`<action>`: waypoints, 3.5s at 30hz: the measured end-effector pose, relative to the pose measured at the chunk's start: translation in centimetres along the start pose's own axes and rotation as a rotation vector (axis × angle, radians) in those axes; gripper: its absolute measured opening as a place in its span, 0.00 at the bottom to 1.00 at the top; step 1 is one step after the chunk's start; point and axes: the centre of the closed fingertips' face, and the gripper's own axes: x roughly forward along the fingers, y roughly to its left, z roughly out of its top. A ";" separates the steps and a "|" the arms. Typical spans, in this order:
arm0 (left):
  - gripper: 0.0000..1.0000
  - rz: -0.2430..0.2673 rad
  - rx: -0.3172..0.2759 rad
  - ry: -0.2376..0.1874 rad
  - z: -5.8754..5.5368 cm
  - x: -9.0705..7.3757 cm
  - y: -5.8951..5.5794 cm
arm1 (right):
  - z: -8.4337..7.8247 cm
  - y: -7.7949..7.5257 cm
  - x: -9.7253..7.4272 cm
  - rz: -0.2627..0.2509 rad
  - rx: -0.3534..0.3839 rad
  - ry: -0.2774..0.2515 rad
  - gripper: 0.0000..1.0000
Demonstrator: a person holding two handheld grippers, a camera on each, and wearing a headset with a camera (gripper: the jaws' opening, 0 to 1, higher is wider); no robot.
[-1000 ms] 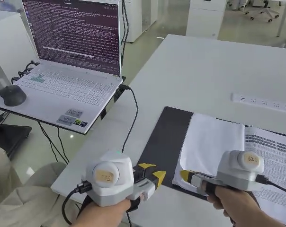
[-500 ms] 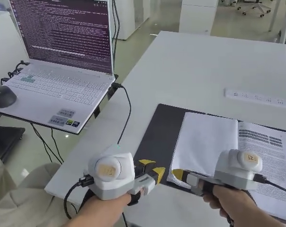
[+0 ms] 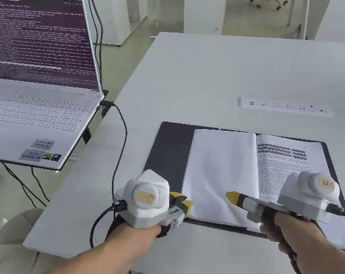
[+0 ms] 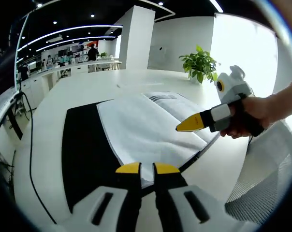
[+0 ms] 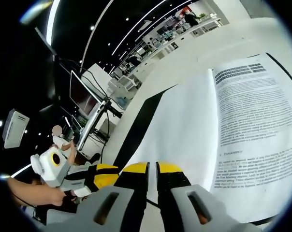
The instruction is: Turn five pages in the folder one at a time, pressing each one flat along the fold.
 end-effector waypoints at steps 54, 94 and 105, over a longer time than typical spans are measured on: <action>0.00 0.064 0.036 0.049 -2.8 1.5 0.7 | 12.1 -11.4 6.5 0.011 0.564 -0.100 0.00; 0.00 0.078 0.025 0.047 -2.9 1.6 0.8 | 15.1 -12.7 8.5 -0.020 0.574 -0.129 0.00; 0.00 0.086 0.017 0.052 -2.9 1.6 0.8 | 11.8 -11.2 6.4 0.017 0.560 -0.038 0.00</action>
